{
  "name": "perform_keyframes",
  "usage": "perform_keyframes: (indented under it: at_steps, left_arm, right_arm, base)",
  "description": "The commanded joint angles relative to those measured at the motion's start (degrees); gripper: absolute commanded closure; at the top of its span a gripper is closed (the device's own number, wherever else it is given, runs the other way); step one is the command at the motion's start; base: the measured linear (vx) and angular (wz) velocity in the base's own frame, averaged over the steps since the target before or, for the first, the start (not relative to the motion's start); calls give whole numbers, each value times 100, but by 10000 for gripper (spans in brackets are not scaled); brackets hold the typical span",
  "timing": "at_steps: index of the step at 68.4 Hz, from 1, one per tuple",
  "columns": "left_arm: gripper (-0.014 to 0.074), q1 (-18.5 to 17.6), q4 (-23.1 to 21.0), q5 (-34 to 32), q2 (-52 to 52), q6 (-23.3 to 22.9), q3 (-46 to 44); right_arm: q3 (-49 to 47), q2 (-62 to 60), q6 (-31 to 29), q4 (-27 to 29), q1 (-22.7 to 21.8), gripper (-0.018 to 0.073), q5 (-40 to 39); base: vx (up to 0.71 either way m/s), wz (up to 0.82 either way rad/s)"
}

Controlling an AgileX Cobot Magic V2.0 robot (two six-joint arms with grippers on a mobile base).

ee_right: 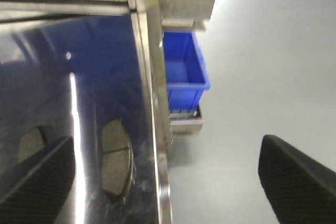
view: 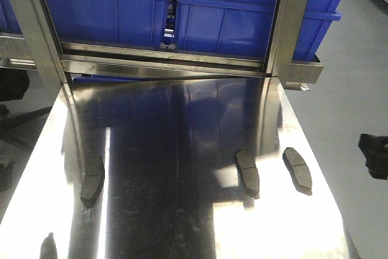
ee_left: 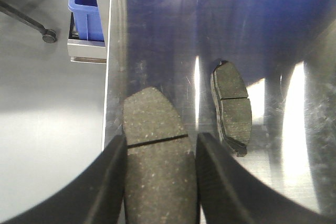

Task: Move and align brake pads A on conveyor
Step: 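Lower the right gripper and grasp the brake pad nearest it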

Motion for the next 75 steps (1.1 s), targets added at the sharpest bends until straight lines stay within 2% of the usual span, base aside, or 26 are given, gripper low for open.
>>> perform_keyframes:
  at_steps: [1,7,19,34,41,51,58,75]
  left_arm:
    - [419,-23,-70,-417,-69,-3,-162]
    - [419,-23,-70,-417,-69,-3,-162]
    - [419,-23,-70,-417,-69,-3,-162]
    - [419,-23,-70,-417,-69,-3,-162]
    - [419,-23,-70,-417,-69,-3,-162]
    - [419,-23,-70,-417,-69,-3,-162]
    - [419,-23,-70,-417,-69,-3,-162]
    - [419,-23,-70,-417,-69,-3,-162]
  right_arm:
    - [-637,472,-279,206,-30,-162,316]
    - [-1179,1120,-547,251,-30,-157,972]
    - [-2077,2219,-788,410,-24,-139,1387]
    - [-2941,3513,-1293,1042,79,-116,2049]
    - [-3202,3961,-1251,865,478,-108,2133]
    - [-3536,4597,-648,194,878,-100,2159]
    - [-3744,4928,-357,30,904,-89,2207]
    - [-3927,5420,-346,58,904,-55,2317]
  base:
    - [0,0]
    - [0,0]
    - [0,0]
    - [0,0]
    - [0,0]
    - [0,0]
    - [0,0]
    - [0,0]
